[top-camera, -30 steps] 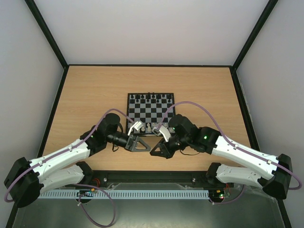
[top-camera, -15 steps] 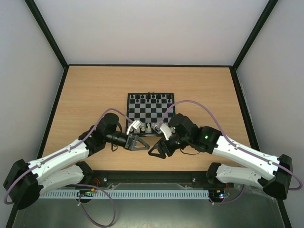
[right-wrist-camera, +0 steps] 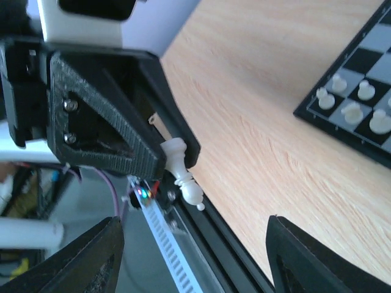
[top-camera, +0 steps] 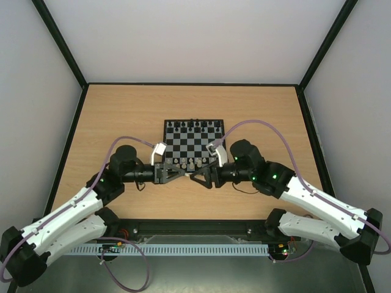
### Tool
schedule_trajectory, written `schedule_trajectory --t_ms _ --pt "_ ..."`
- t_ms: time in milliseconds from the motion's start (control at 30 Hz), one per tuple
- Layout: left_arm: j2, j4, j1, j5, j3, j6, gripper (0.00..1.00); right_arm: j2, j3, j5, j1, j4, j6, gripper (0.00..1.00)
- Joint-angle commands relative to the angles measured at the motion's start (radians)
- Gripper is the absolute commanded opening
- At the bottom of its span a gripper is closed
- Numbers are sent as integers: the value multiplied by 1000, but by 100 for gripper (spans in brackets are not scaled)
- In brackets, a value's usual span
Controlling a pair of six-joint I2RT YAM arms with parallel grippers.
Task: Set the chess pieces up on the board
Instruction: Place the chess piece on the chessboard.
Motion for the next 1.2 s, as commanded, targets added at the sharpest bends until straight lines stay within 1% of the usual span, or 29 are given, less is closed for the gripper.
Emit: schedule_trajectory --t_ms 0,167,267,367,500,767,933,1100,1167 --pt "-80 54 12 -127 -5 -58 20 -49 -76 -49 -44 239 140 64" --pt "-205 173 12 -248 -84 -186 20 -67 -148 -78 -49 442 251 63" --pt "-252 225 12 -285 -117 -232 21 -54 -169 -125 -50 547 297 62" --pt "-277 257 12 -301 -137 -262 21 -30 -169 -164 -49 629 332 58" --pt "-288 311 12 -299 -170 -299 21 9 -162 -214 -49 700 377 49" --pt "-268 449 12 -251 -222 -366 22 48 -172 -236 -48 758 403 39" --pt "-277 467 12 -250 -231 -373 22 39 -160 -223 -50 719 379 39" --pt "-265 518 12 -237 -250 -397 22 39 -152 -184 -52 659 356 38" --pt "-256 532 12 -231 -251 -400 22 47 -158 -193 -57 671 361 38"
